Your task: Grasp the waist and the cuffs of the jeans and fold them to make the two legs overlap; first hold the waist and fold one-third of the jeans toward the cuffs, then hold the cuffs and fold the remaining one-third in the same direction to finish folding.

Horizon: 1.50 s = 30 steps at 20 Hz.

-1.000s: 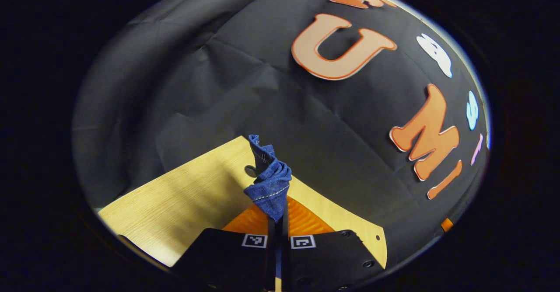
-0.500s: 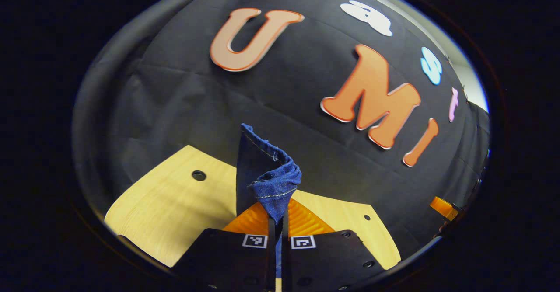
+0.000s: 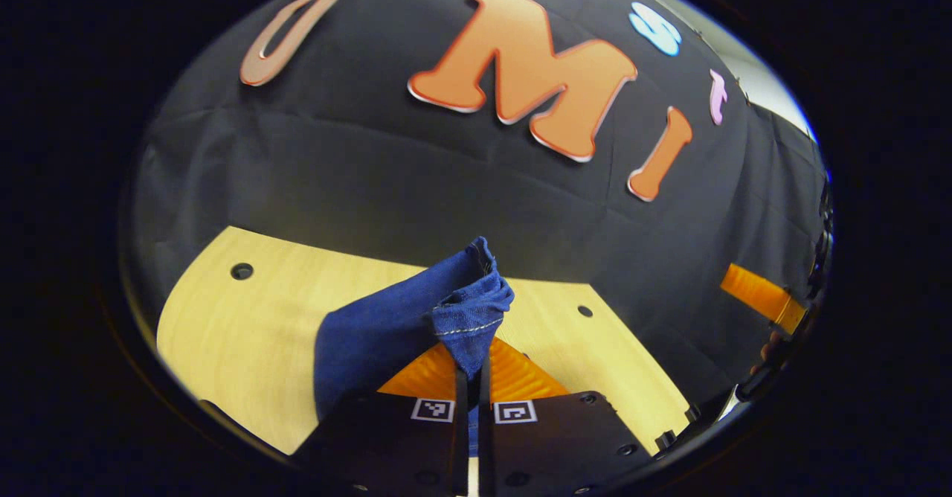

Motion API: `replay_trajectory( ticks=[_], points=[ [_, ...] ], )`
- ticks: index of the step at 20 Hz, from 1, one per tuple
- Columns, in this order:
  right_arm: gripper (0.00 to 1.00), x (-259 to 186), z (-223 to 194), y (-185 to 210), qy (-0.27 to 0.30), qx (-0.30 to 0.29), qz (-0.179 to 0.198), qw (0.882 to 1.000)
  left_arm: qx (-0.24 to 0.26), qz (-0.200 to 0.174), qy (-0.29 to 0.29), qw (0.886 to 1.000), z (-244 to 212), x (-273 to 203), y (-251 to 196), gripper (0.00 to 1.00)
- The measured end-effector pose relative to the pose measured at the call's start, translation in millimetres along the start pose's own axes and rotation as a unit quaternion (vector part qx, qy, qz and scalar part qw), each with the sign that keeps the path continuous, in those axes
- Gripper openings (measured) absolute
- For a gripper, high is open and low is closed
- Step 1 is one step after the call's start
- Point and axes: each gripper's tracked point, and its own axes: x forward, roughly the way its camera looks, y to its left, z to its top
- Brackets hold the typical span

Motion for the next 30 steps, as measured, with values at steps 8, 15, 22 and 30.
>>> replay_trajectory(
  ticks=[8, 15, 22, 30],
  points=[
    [0.87, 0, -21, -34, 0.019, 0.01, -0.017, 1.0, 0.076, -0.01, 0.144, 0.987, -112, 53, -68, 0.1],
    [0.88, 6, -25, -43, 0.025, 0.019, -0.017, 0.999, 0.08, -0.057, 0.14, 0.985, -122, 28, -105, 0.64],
    [0.87, 6, -10, -16, -0.005, 0.001, 0.007, 1.0, 0.114, -0.026, 0.015, 0.993, -33, -23, -98, 0.95],
    [0.87, 2, 16, 31, -0.064, -0.052, 0.052, 0.995, 0.138, 0.086, -0.147, 0.976, 80, -96, -49, 0.95]
  ],
)
